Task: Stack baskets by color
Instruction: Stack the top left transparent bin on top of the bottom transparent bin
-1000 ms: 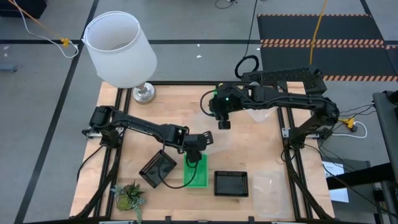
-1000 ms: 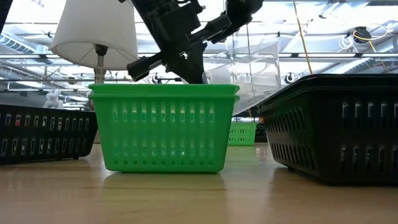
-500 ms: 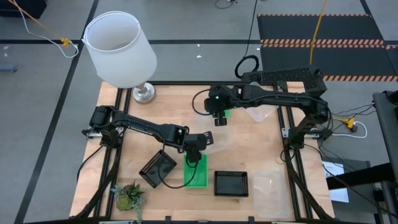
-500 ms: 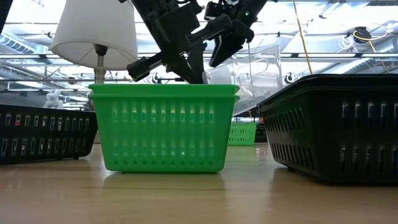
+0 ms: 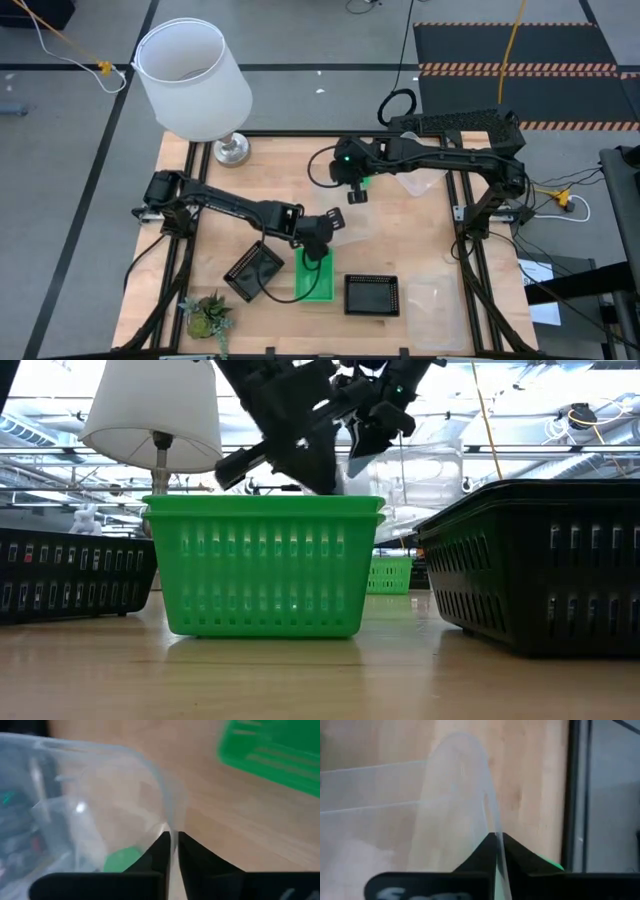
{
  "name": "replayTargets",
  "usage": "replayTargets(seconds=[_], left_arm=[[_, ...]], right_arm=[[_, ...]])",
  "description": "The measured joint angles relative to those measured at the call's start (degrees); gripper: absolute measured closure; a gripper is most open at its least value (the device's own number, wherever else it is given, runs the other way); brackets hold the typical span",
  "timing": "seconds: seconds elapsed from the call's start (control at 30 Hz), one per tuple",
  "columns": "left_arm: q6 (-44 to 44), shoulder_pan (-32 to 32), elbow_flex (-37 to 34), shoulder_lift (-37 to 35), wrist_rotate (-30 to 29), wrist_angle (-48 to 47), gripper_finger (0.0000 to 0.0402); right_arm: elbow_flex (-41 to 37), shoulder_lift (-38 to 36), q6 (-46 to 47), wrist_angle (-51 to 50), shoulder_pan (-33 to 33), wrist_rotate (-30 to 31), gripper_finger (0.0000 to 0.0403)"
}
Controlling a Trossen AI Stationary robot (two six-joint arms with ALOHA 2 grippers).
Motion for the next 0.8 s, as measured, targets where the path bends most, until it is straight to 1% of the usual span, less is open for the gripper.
replayTargets(seconds=[0.1,0.23,0.5,0.57,0.67,0.8], left_arm=[[-1.50,-0.84,0.00,0.00,-4.25,3.86,0.0335],[-3.18,-2.23,0.00,0.00,-7.64,8.11,0.0280],[-4.49,-5.13,0.00,-0.04,-17.34,16.25,0.0157],[-5.29,-5.70,0.00,-0.04,-20.15,18.20,0.0130],[-7.40,-6.71,0.03,-0.48,-24.33,19.69,0.0100],[-12.89,-7.95,0.11,-1.11,-25.39,18.18,0.0084]], right_arm=[[0.00,-0.04,0.26,-1.52,-0.07,1.67,0.0388],[0.00,-1.72,1.67,-4.82,-0.04,1.66,0.0398],[0.00,-11.06,9.07,-12.78,0.66,1.60,0.0400],[0.00,-13.59,11.87,-15.78,0.98,0.27,0.0400],[-0.04,-17.60,16.97,-20.28,1.61,-3.10,0.0401],[-0.04,-23.11,23.17,-22.62,4.70,-4.01,0.0402]])
